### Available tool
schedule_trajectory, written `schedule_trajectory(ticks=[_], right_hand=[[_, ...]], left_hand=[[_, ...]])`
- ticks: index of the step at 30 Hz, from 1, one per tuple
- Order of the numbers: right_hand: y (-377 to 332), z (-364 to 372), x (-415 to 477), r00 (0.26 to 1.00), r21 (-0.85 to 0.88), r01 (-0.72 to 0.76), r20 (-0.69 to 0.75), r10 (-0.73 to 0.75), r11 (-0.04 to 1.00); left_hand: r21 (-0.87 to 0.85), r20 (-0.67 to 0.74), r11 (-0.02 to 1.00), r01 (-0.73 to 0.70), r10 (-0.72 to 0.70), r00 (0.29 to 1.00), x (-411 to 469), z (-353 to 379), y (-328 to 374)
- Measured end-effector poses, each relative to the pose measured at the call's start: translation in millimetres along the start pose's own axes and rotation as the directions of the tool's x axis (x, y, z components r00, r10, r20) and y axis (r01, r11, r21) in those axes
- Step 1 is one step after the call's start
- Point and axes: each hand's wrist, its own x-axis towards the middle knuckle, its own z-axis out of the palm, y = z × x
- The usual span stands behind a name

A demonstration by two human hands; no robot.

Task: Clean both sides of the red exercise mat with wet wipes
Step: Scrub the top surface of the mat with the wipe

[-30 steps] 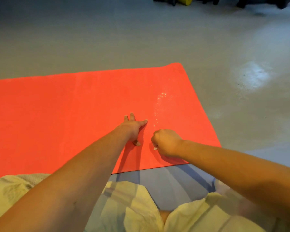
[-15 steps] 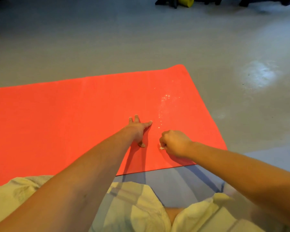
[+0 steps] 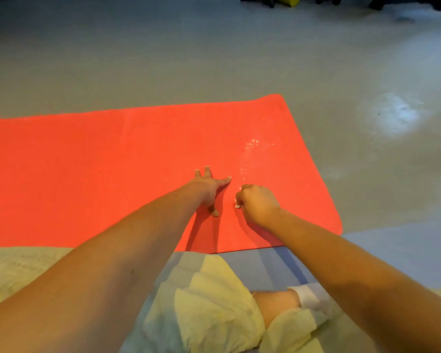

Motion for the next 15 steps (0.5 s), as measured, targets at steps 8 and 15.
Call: schedule_trajectory(ticks=[8,15], right_hand=[[5.8,-14.5,50.9,0.998,0.011,-0.061,-0.031,0.061,0.998],[3.0,-7.2,34.9,0.997,0.006,-0.013,-0.075,0.014,1.000]], left_hand=[[0.028,-0.024,1.000,0.010,-0.009,1.000,5.5,1.6,-1.5],[0.049,0.005,0.999,-0.007,0.006,1.000,11.0,-8.5,-5.8]])
